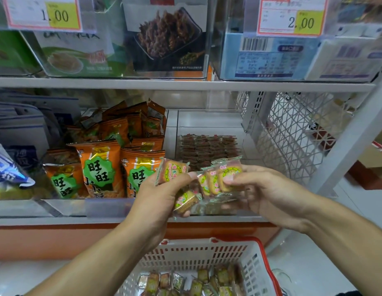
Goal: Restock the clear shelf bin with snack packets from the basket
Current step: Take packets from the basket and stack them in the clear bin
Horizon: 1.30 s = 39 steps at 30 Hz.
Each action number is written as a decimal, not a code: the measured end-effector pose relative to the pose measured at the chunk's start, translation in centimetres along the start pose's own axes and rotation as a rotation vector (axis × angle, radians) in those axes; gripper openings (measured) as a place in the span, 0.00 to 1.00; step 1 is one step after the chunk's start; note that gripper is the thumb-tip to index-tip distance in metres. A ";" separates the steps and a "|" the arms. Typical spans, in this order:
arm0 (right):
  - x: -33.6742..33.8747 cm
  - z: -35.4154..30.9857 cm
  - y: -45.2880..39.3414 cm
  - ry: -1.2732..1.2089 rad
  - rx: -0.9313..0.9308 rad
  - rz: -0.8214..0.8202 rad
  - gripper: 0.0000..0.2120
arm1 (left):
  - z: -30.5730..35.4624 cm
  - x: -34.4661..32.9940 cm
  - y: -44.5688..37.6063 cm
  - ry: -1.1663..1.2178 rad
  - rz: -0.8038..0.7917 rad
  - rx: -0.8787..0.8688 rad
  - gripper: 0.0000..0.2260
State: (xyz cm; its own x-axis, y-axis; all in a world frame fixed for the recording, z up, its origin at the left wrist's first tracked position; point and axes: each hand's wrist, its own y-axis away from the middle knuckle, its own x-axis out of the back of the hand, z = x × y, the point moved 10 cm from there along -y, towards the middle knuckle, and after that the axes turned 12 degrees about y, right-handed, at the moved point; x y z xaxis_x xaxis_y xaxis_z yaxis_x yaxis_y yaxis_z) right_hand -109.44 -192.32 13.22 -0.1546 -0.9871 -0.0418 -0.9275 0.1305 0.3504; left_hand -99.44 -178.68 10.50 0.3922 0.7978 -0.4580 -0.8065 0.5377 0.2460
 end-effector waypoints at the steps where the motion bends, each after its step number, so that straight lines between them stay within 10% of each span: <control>1: 0.2 -0.3 0.1 0.078 0.005 -0.006 0.21 | 0.4 0.0 -0.1 -0.052 -0.013 -0.011 0.13; 6: 0.3 -0.3 0.6 0.266 -0.013 -0.070 0.23 | -1.0 -1.6 0.6 -0.226 -0.225 0.151 0.16; 26: -2.1 2.3 -0.9 -0.579 -0.037 0.102 0.22 | 0.0 1.2 0.7 0.221 0.211 -0.095 0.10; 39: -0.9 1.3 -1.6 -0.470 -0.004 0.103 0.21 | -1.7 -0.9 0.7 -0.005 0.003 0.061 0.10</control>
State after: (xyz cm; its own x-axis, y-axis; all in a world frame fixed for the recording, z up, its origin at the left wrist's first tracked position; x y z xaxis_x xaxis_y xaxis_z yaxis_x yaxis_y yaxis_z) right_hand -108.31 -191.53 11.49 -0.3835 -0.8201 -0.4246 -0.8981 0.2240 0.3785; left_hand -101.11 -179.47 9.59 0.3920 0.8005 -0.4533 -0.7793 0.5508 0.2987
